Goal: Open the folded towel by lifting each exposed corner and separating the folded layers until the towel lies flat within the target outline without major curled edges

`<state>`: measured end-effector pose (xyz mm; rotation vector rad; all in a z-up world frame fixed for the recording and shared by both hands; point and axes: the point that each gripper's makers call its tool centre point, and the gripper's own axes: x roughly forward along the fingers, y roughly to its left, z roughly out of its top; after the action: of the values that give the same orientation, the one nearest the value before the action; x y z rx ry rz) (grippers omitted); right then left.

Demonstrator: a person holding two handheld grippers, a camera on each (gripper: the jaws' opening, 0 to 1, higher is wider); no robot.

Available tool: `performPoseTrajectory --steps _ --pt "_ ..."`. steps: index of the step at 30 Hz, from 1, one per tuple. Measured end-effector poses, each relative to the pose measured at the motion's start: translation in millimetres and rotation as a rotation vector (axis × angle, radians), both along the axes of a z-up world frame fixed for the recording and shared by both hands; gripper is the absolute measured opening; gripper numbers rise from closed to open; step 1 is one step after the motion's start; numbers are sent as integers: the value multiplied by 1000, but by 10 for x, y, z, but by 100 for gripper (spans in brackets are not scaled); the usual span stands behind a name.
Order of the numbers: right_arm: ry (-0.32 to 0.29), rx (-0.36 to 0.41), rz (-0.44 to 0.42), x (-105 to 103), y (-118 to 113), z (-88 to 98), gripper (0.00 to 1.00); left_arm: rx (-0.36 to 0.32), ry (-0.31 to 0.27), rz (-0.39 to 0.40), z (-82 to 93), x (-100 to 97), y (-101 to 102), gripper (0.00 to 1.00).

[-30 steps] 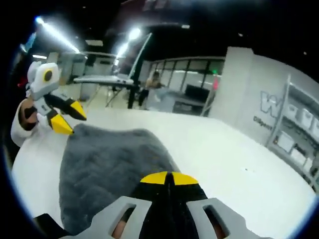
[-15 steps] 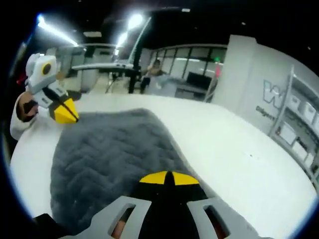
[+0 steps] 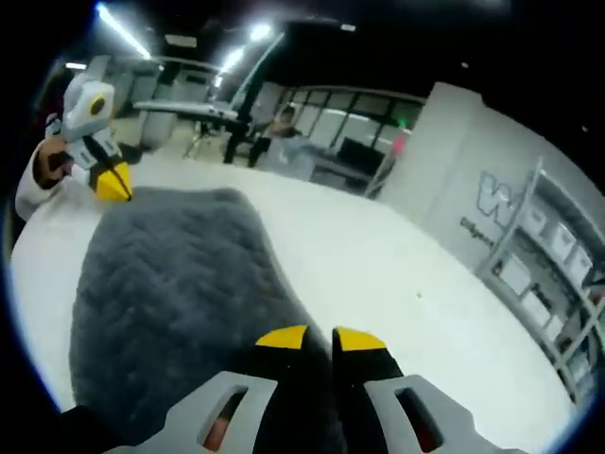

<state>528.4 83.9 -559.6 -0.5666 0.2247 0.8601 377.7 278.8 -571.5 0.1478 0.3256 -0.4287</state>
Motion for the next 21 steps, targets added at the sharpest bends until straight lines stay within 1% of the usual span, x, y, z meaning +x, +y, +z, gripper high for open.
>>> performPoseTrajectory --steps 1,3,5,8,10,13,17,18,21 --pt "18 42 -5 -3 -38 31 6 -10 -2 -1 20 -7 1 1" --pt "56 80 15 -33 -112 63 7 -22 -6 -7 50 -22 -6 1" --pt "55 76 46 -78 -181 79 10 -27 -7 -11 67 -33 -15 1" --pt "4 15 77 -136 -272 59 16 -25 -10 -20 96 -51 -29 1" --pt "10 15 78 -140 -311 56 16 -23 -13 -25 126 -67 -45 1" --pt "10 24 75 -124 -362 63 16 -19 -18 -34 155 -91 -69 1" --pt "22 34 78 -117 -431 58 17 -7 -24 -48 180 -112 -89 7" --pt "31 57 70 -102 -473 75 17 -8 -25 -50 183 -112 -90 7" --pt "61 89 42 -52 -562 78 18 -9 -16 -60 167 -119 -97 10"
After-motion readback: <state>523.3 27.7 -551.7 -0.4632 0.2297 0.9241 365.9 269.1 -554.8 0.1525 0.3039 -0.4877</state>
